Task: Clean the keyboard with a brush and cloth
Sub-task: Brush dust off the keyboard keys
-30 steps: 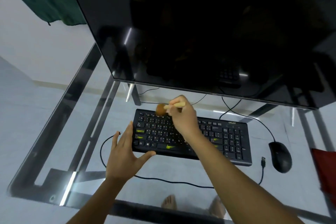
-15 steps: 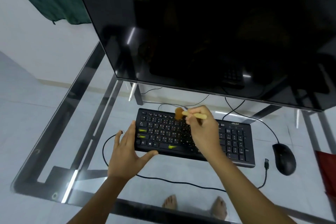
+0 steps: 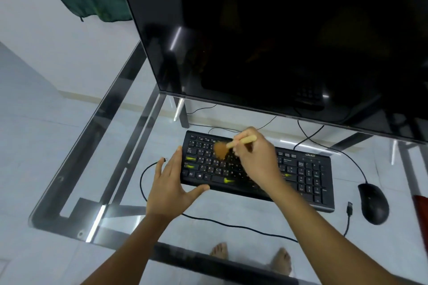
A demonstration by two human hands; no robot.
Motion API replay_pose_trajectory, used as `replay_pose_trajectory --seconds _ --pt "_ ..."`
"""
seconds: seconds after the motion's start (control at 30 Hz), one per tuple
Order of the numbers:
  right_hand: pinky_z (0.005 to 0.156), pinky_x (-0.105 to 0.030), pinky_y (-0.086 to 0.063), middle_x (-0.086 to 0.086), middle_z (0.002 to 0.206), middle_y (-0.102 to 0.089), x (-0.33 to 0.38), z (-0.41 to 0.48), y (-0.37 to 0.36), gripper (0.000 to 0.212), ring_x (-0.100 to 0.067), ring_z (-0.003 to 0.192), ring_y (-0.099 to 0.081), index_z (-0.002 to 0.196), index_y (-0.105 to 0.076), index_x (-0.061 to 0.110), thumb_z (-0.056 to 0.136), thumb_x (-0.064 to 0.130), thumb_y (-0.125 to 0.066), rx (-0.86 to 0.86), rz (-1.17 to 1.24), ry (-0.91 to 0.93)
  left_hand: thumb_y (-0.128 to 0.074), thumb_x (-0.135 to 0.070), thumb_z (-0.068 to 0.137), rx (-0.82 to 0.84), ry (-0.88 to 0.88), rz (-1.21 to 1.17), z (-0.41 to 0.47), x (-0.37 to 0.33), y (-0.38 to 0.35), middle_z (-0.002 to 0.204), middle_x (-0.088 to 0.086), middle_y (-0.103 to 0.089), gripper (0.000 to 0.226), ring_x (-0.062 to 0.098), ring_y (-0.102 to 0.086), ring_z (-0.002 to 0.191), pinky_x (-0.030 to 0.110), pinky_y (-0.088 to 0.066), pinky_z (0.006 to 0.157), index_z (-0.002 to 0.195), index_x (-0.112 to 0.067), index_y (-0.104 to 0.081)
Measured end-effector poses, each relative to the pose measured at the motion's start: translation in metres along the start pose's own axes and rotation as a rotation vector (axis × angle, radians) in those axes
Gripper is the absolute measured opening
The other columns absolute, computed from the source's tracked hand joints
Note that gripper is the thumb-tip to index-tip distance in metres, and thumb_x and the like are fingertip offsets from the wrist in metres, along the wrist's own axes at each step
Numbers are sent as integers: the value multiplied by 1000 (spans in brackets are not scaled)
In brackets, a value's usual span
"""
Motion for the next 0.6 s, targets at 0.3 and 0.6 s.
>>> replay_pose_trajectory --seconds 0.3,0.6 --pt "74 -32 -57 3 89 -72 18 27 -6 13 -13 82 -70 89 -64 20 93 8 -59 -95 129 -14 -65 -70 72 -15 -7 -14 1 -6 6 147 -1 -45 107 7 -25 139 44 -12 120 150 -14 -16" --pt "72 -27 -60 -4 86 -71 12 14 -4 11 -16 78 -71 92 -61 16 98 10 -53 120 -152 128 -59 -75 74 12 -5 0 1 0 1 149 -1 -42 110 12 -34 139 46 -13 120 152 -14 -13"
Point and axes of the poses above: each hand's wrist, its own z-axis towards the middle knuckle, its own y-axis out of the back of the hand, x = y × z, the point moved 6 cm from there along z, towards the middle knuckle
